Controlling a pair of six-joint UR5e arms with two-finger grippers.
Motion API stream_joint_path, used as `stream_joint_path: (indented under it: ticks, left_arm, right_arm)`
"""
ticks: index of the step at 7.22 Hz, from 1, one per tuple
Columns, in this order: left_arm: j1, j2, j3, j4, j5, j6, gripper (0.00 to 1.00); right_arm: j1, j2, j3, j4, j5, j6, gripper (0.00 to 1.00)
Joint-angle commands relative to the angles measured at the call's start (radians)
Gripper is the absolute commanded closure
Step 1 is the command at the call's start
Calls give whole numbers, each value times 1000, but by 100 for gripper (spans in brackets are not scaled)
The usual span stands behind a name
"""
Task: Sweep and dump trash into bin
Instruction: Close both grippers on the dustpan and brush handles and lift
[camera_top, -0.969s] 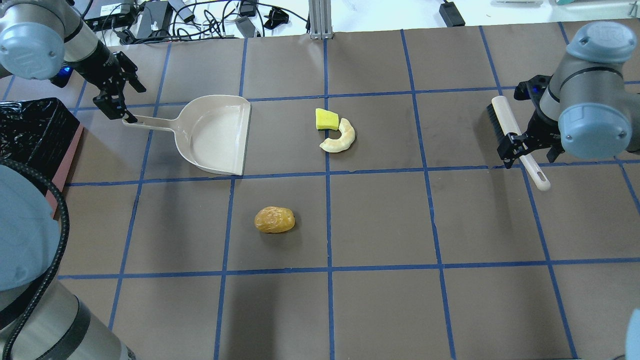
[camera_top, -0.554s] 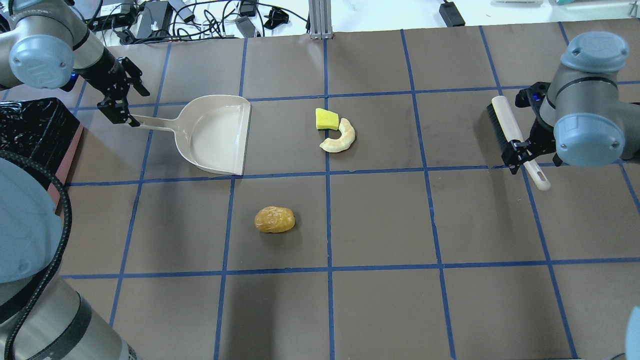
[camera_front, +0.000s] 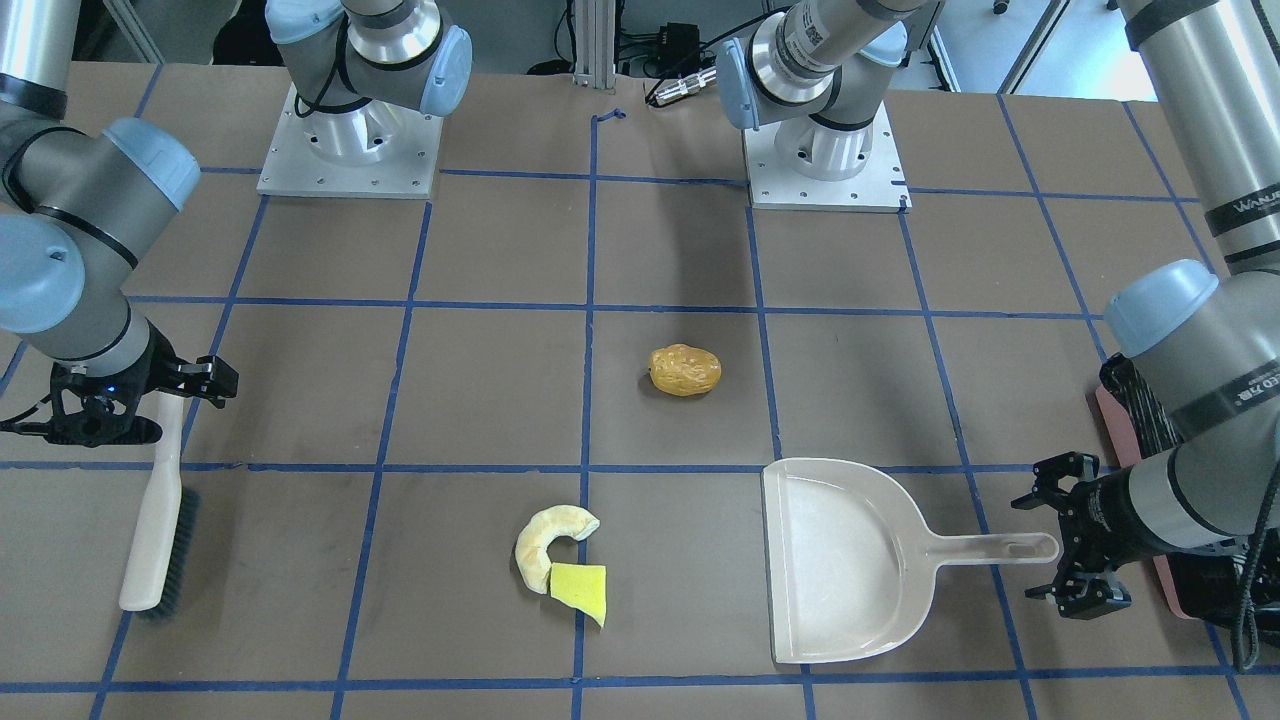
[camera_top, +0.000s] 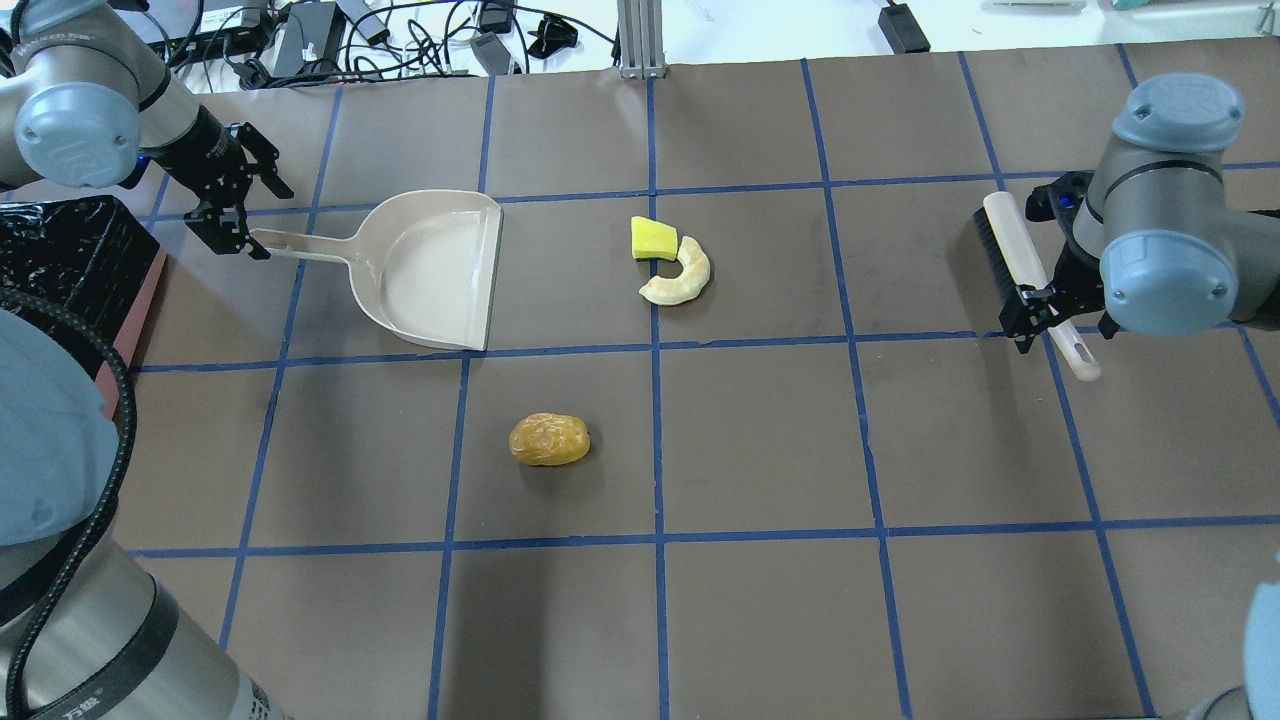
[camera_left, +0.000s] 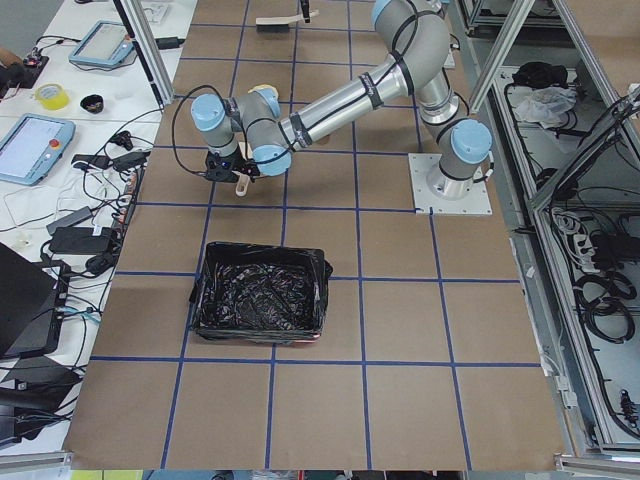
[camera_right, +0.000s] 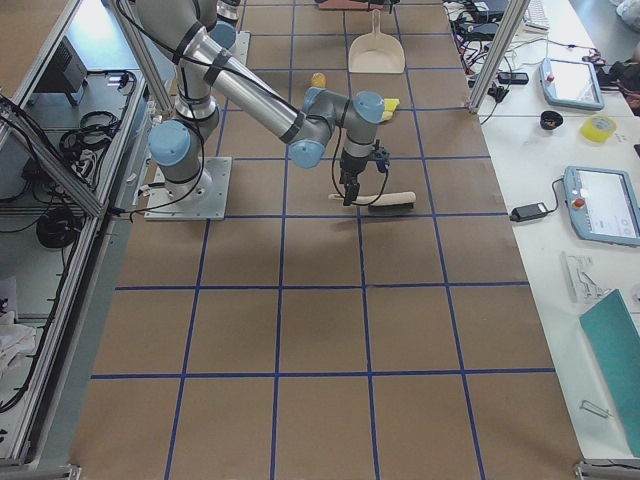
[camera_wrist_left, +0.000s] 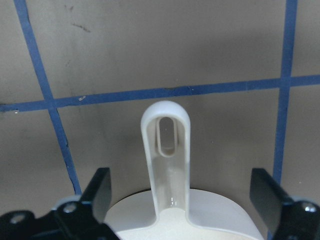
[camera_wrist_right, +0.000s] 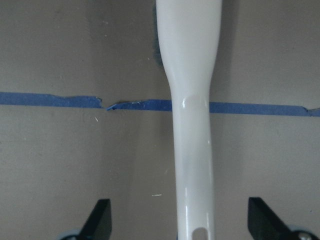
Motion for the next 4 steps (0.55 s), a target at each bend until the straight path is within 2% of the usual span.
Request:
stream_joint_path:
  ticks: [1, 2, 4]
  left_arm:
    - [7, -17, -8, 0, -1, 1, 0]
    - [9, -17, -21, 2, 1, 1, 0]
    - [9, -16, -23, 0, 2, -2, 10]
  right_arm:
    - [0, 4, 2, -14, 6, 4, 15]
    - [0, 14, 2, -14, 6, 4, 15]
    - [-5, 19, 2, -14, 6, 19, 15]
